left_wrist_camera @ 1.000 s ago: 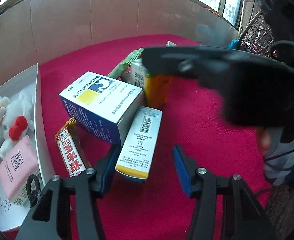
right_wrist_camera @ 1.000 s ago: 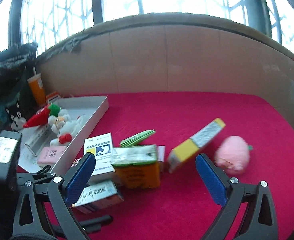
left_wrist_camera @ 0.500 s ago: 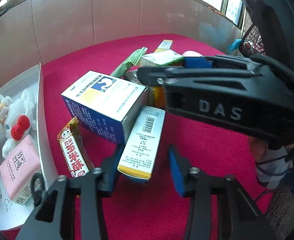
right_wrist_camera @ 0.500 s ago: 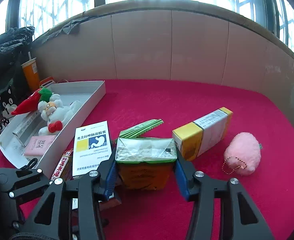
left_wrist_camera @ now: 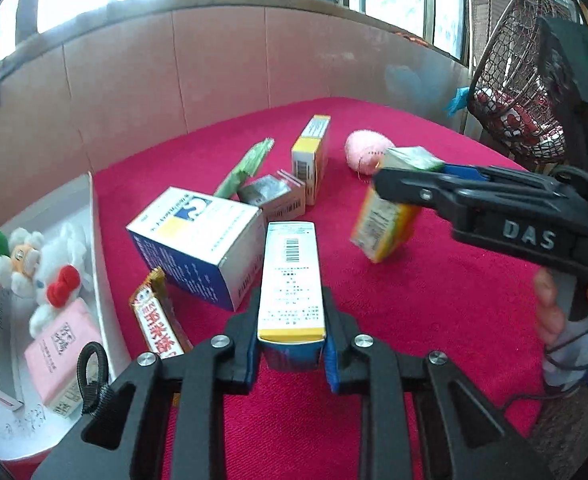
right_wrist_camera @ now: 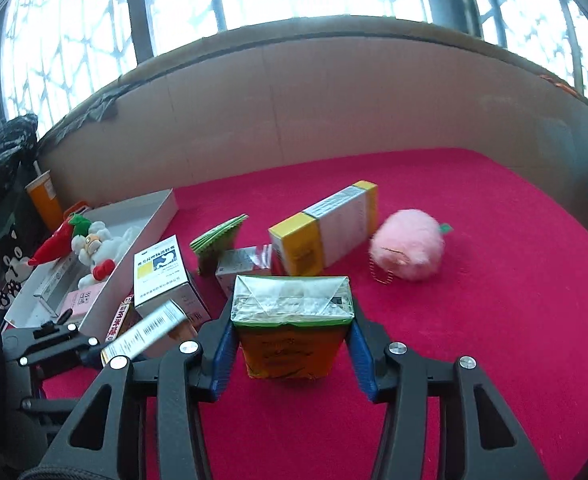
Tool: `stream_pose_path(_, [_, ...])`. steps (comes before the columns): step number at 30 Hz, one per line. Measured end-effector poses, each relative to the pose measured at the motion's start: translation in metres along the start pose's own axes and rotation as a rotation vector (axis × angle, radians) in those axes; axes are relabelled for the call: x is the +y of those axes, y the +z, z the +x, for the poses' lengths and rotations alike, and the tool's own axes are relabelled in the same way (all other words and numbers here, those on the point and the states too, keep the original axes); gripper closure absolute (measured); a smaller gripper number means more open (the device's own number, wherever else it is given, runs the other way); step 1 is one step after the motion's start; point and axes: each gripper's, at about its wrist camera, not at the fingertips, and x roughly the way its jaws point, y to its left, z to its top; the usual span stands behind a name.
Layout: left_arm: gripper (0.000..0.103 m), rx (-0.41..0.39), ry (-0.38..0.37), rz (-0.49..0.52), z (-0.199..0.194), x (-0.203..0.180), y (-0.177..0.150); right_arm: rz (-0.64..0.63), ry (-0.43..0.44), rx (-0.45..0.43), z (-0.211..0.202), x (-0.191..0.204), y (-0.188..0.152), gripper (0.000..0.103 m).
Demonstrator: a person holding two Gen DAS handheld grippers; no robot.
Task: Organize objects
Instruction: 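Carry the white box with the left tool while the right tool carries the orange box to the tray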
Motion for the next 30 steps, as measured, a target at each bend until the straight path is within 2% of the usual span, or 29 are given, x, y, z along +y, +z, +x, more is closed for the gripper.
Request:
stream_pose_path(3, [0.079, -0.035, 0.041, -0.011, -0.004, -0.004, 0.003, -0.024, -0.017, -0.041, -0.013, 0.008, -0.002, 0.05])
stream_pose_path(10, [0.079, -0.097, 0.205, -0.029, -0.025, -0.009, -0.004, -0.107, -0.06, -0.098, -0.038, 0.026, -0.009, 0.05])
stream_pose_path(15, [0.079, -0.109, 0.228, -0.042, -0.037, -0.015, -0.001, -0.14, -0.06, -0.126, -0.05, 0.036, -0.01, 0.049])
stream_pose_path(30, [0.079, -0.234, 0.259, -0.084, -0.086, -0.008, 0.0, -0.169, -0.067, -0.122, -0.062, 0.048, -0.015, 0.049])
